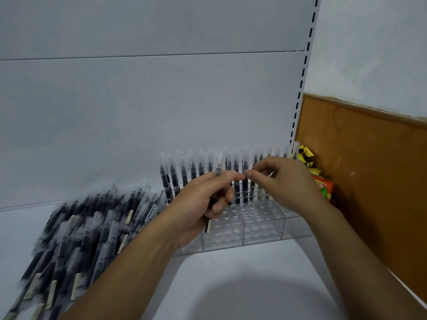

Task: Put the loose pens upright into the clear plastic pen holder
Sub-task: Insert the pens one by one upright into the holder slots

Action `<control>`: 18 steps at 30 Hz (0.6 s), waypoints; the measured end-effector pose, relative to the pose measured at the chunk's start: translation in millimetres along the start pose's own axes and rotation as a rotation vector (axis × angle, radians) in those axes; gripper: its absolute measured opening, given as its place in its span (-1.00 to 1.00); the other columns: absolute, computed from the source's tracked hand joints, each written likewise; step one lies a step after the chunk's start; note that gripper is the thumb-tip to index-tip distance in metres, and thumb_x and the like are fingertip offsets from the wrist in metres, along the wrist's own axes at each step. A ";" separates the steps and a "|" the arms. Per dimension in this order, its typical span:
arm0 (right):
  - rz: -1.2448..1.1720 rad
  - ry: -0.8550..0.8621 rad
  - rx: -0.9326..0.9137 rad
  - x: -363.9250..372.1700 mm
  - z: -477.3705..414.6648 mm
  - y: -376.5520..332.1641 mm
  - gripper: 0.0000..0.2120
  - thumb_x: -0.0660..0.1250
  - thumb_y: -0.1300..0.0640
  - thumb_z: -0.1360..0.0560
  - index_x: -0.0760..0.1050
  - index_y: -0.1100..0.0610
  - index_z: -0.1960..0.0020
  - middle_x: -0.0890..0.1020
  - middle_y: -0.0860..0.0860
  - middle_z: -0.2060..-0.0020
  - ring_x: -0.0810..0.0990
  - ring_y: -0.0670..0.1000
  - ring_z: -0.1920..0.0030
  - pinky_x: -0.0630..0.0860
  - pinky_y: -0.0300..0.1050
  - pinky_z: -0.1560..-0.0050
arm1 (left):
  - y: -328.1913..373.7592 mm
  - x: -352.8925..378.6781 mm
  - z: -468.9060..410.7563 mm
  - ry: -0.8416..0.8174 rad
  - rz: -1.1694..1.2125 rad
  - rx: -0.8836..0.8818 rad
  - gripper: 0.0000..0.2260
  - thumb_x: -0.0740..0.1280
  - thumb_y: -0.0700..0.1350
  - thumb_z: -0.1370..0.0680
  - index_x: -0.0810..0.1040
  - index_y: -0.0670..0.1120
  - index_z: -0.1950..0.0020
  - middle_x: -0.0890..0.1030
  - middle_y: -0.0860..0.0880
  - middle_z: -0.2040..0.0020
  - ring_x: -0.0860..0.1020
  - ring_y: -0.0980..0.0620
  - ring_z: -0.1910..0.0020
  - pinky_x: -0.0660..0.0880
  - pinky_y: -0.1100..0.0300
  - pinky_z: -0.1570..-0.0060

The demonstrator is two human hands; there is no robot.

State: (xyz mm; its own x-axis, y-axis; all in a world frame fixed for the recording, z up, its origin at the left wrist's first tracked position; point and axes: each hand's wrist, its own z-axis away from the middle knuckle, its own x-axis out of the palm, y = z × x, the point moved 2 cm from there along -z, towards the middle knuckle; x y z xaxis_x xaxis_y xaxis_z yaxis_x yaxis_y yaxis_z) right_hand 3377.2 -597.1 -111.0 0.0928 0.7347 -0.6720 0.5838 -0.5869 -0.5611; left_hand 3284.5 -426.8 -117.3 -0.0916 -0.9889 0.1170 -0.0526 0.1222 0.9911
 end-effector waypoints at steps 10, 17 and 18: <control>-0.672 -0.067 -0.075 -5.7 9.5 -27.3 -0.81 0.38 -0.01 -0.45 0.67 0.09 0.08 0.62 -0.03 0.08 0.55 0.23 0.03 0.53 0.07 0.02 | 18.7 29.1 -7.6 -0.041 -0.253 -0.046 -0.85 0.29 -0.07 -0.60 0.53 -0.04 0.15 0.54 0.02 0.32 0.35 0.16 0.48 0.25 0.34 0.50; -0.909 0.037 0.034 -11.3 6.1 -20.1 -0.90 0.35 0.18 -0.55 0.60 0.12 0.13 0.66 -0.05 0.28 0.50 -0.13 0.36 0.47 -0.30 0.33 | 20.3 31.7 -7.6 0.086 -0.441 -0.057 -0.82 0.33 0.05 -0.58 0.54 0.03 -0.13 0.69 0.11 0.14 0.62 0.20 0.26 0.47 0.34 0.25; -0.952 0.113 0.062 -14.8 4.6 -17.0 -0.90 0.33 0.17 -0.56 0.58 0.11 0.13 0.69 -0.03 0.25 0.46 -0.14 0.40 0.44 -0.33 0.38 | 18.0 26.3 -5.3 0.138 -0.551 -0.039 -0.77 0.33 0.10 -0.56 0.51 0.10 -0.20 0.68 0.16 0.07 0.62 0.27 0.18 0.48 0.33 0.16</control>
State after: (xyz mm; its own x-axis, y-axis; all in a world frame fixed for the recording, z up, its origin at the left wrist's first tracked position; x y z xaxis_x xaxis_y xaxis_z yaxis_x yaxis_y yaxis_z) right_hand 3362.1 -599.6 -93.7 -0.3194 0.9390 0.1276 0.4105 0.2585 -0.8745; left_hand 3286.3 -451.0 -96.0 0.0700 -0.9078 -0.4135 -0.0185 -0.4156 0.9093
